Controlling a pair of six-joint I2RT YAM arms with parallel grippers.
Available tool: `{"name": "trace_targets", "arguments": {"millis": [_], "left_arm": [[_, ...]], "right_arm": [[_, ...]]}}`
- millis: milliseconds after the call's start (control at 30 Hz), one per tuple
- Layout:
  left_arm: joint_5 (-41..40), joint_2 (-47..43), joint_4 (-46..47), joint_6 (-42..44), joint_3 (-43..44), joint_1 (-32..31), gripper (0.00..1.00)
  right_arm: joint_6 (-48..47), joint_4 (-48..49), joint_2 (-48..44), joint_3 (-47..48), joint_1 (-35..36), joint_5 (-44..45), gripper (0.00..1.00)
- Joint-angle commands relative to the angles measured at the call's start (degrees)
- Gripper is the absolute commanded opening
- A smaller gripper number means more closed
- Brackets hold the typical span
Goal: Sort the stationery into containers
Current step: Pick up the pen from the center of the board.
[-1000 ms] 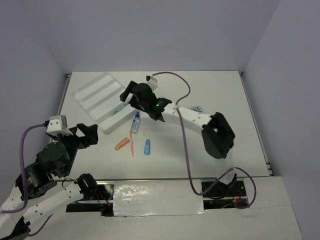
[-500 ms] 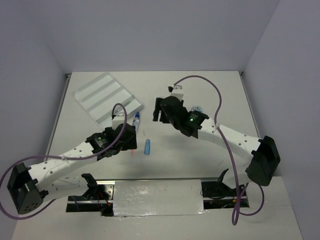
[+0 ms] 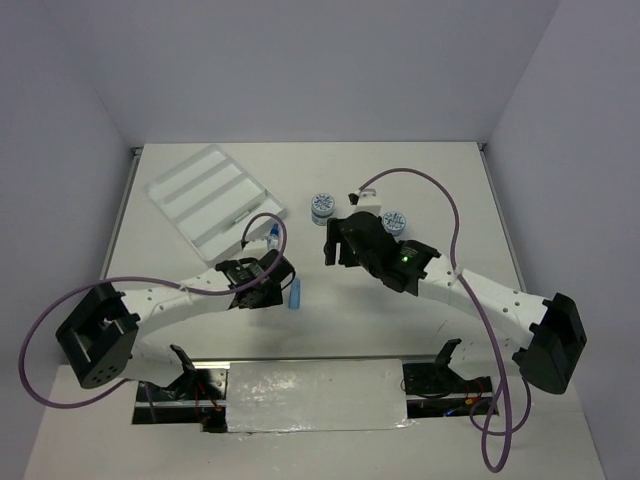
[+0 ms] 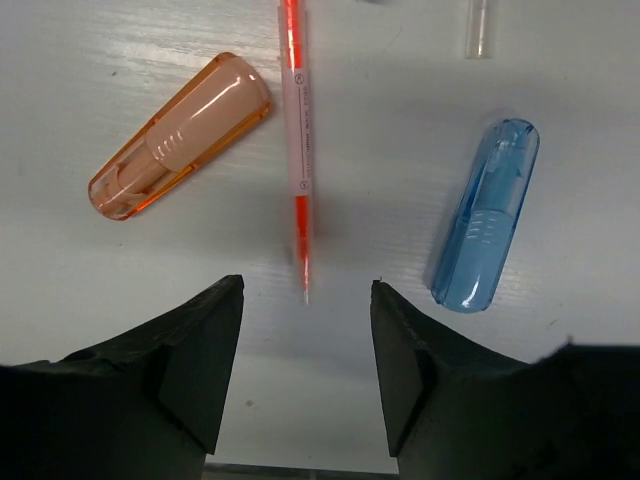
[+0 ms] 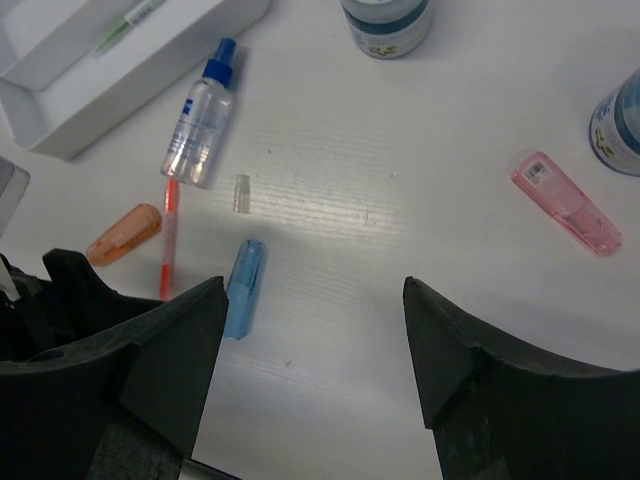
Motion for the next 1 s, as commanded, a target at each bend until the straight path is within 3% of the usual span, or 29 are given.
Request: {"name": "trace_targets", "arguments": {"millis": [0,600,967], "left_arm": [[0.62,3.7,1.01,-1.4,3.82,0.72,0.65],[1.24,12.67,1.88,-1.58,6.9,5.2,0.43],[2.03,14.52,3.91,-0.52,6.73,8.01,0.39]], "right_arm": [[-1.68,2.76,-2.58,-2.52,-0.19,-1.32,0.78],[-3.7,5.4,-7.77,-6.65,-0.45,-2.64,0.77],[-3.62,5.67,-7.41,-6.82,-0.45,-3.6,0.76]]}}
